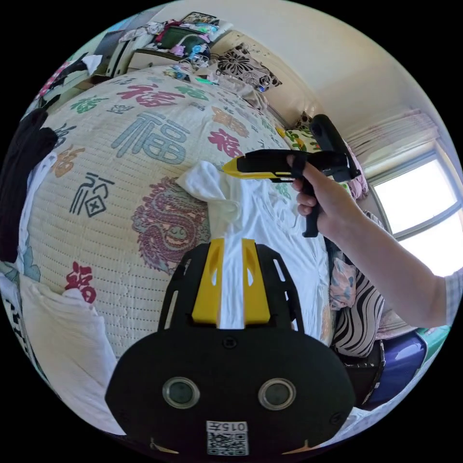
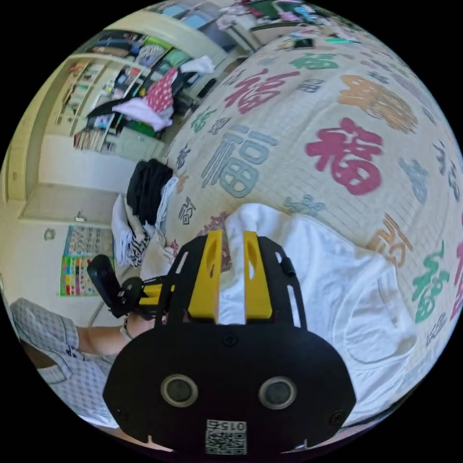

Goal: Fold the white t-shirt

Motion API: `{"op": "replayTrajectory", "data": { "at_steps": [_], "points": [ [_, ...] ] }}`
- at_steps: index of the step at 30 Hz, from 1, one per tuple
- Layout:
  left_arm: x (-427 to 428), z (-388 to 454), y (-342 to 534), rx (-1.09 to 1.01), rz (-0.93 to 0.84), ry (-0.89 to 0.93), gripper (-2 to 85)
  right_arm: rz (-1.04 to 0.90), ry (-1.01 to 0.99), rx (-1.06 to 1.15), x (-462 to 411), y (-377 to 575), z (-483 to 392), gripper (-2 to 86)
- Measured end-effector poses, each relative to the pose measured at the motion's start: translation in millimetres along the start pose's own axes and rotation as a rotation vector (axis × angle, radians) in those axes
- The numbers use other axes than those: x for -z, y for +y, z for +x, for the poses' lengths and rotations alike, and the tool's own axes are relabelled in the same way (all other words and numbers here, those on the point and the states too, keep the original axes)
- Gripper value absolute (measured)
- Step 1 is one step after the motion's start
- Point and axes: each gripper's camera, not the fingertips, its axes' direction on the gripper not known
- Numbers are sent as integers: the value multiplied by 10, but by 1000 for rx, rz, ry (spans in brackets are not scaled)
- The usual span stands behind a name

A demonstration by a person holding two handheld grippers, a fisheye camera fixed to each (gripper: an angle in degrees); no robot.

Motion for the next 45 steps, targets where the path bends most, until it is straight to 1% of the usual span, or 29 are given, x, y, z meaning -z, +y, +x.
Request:
{"op": "replayTrajectory", "data": {
  "at_steps": [1,2,4,5,6,7,8,9,10,13,15,17,20,24,27,29,30,32,35,40,45],
  "points": [
    [113,-72,3,27,2,4,61,-71,23,52,-186,-126,-127,94],
    [219,-135,10,51,7,15,61,-110,54,80,-293,-186,-196,97],
    [375,-190,23,65,11,17,61,-236,213,179,-771,-362,-417,98],
    [477,-206,32,64,8,8,61,-262,249,185,-882,-395,-434,95],
    [530,-211,37,61,8,5,61,-273,332,169,-1019,-445,-431,50],
    [637,-218,48,54,11,2,61,-249,380,153,-1053,-473,-412,24],
    [742,-225,57,47,13,-6,61,-245,347,141,-1054,-485,-390,21],
    [793,-229,61,43,13,-10,62,-227,263,113,-1030,-488,-326,16],
    [891,-240,65,37,15,-17,62,-181,185,77,-965,-454,-242,12],
    [1130,-273,57,23,30,-33,67,-47,58,-19,-735,-252,-7,8],
    [1249,-285,42,6,34,-24,69,25,16,-73,-601,-84,124,6],
    [1313,-271,2,-38,-5,29,77,73,-21,-120,-520,79,237,6],
    [1347,-183,-47,-125,-51,9,76,108,-56,-172,-503,284,355,5],
    [1384,-135,-55,-175,-115,68,16,124,-76,-186,-553,392,356,5],
    [1688,-201,35,-128,-7,33,3,149,-81,-158,-572,330,232,5],
    [2005,-371,171,-22,120,8,-1,167,-106,-130,-609,225,110,5],
    [2072,-424,210,11,143,4,-1,160,-115,-103,-667,132,1,6],
    [2270,-648,381,152,189,-23,-3,128,-87,-57,-813,-15,-193,6],
    [2364,-831,563,261,185,-43,-4,30,-7,7,-1170,-194,-504,9],
    [2375,-865,672,270,153,-86,-4,-197,203,135,-1649,-199,-910,27],
    [2386,-844,726,262,136,-101,-2,-233,293,228,-1517,-20,-1182,52]
  ]
}}
